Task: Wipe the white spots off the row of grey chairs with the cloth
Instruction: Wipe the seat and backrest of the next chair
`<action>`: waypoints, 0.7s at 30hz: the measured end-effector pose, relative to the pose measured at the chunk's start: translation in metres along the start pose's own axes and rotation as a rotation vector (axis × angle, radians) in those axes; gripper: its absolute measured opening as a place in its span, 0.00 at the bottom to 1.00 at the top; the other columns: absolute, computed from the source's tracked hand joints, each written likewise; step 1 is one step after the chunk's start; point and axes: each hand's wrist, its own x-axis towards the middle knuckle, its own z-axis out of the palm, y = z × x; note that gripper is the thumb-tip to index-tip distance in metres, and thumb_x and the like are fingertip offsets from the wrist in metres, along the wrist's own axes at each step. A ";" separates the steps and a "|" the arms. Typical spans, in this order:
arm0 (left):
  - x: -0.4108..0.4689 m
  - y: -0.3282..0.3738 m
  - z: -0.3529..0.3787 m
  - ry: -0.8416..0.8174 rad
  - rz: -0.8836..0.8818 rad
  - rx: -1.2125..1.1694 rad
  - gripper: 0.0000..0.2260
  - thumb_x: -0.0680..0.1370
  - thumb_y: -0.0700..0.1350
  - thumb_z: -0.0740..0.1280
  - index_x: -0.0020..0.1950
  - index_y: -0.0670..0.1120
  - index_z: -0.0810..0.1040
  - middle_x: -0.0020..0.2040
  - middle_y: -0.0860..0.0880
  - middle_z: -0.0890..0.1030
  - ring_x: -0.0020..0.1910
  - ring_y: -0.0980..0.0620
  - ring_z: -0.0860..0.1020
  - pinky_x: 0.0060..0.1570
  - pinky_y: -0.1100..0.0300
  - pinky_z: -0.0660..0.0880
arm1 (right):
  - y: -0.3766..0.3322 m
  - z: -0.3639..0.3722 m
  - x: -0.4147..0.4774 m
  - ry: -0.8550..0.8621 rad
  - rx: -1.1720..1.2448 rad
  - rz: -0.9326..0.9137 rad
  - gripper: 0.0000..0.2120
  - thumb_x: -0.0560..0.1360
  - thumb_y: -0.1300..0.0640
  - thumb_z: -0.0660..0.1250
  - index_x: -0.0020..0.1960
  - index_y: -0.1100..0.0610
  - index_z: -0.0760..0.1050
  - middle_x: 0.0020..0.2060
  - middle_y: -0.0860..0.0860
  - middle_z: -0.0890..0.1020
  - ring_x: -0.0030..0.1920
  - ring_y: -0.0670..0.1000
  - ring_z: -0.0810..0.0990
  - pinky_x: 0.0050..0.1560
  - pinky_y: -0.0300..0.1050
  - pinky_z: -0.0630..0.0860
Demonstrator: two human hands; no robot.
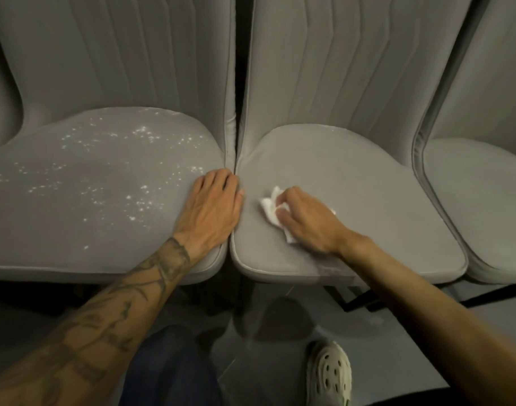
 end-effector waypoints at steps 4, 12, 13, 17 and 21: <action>-0.001 -0.003 0.003 -0.014 0.001 0.013 0.13 0.87 0.48 0.54 0.60 0.44 0.75 0.59 0.43 0.76 0.57 0.45 0.75 0.61 0.47 0.72 | -0.015 0.021 -0.008 0.093 -0.048 0.038 0.10 0.83 0.51 0.57 0.58 0.55 0.71 0.53 0.55 0.75 0.52 0.58 0.75 0.57 0.55 0.70; -0.001 0.000 0.002 -0.044 0.006 0.034 0.14 0.86 0.52 0.56 0.61 0.43 0.74 0.62 0.42 0.76 0.60 0.42 0.74 0.63 0.45 0.72 | -0.002 0.002 -0.044 0.107 -0.046 0.141 0.10 0.83 0.50 0.57 0.58 0.55 0.71 0.53 0.55 0.76 0.51 0.59 0.75 0.56 0.55 0.70; -0.002 0.000 0.002 -0.050 0.001 0.037 0.16 0.85 0.53 0.55 0.61 0.43 0.75 0.63 0.42 0.76 0.61 0.42 0.74 0.63 0.45 0.71 | 0.003 0.001 -0.048 0.161 -0.052 0.221 0.10 0.84 0.50 0.56 0.57 0.56 0.71 0.52 0.55 0.76 0.51 0.60 0.75 0.56 0.56 0.70; -0.002 0.002 0.004 -0.067 -0.020 0.034 0.18 0.84 0.54 0.55 0.63 0.43 0.75 0.64 0.41 0.76 0.63 0.41 0.74 0.65 0.45 0.70 | -0.031 0.033 -0.059 0.258 -0.141 0.110 0.08 0.82 0.52 0.59 0.54 0.56 0.71 0.47 0.55 0.75 0.44 0.59 0.74 0.47 0.55 0.71; -0.002 0.003 0.002 -0.066 -0.022 0.025 0.20 0.84 0.55 0.54 0.62 0.43 0.76 0.64 0.42 0.76 0.63 0.41 0.74 0.65 0.45 0.69 | -0.029 0.030 -0.073 0.246 -0.138 0.066 0.07 0.83 0.51 0.57 0.53 0.54 0.70 0.47 0.51 0.74 0.44 0.55 0.72 0.46 0.52 0.67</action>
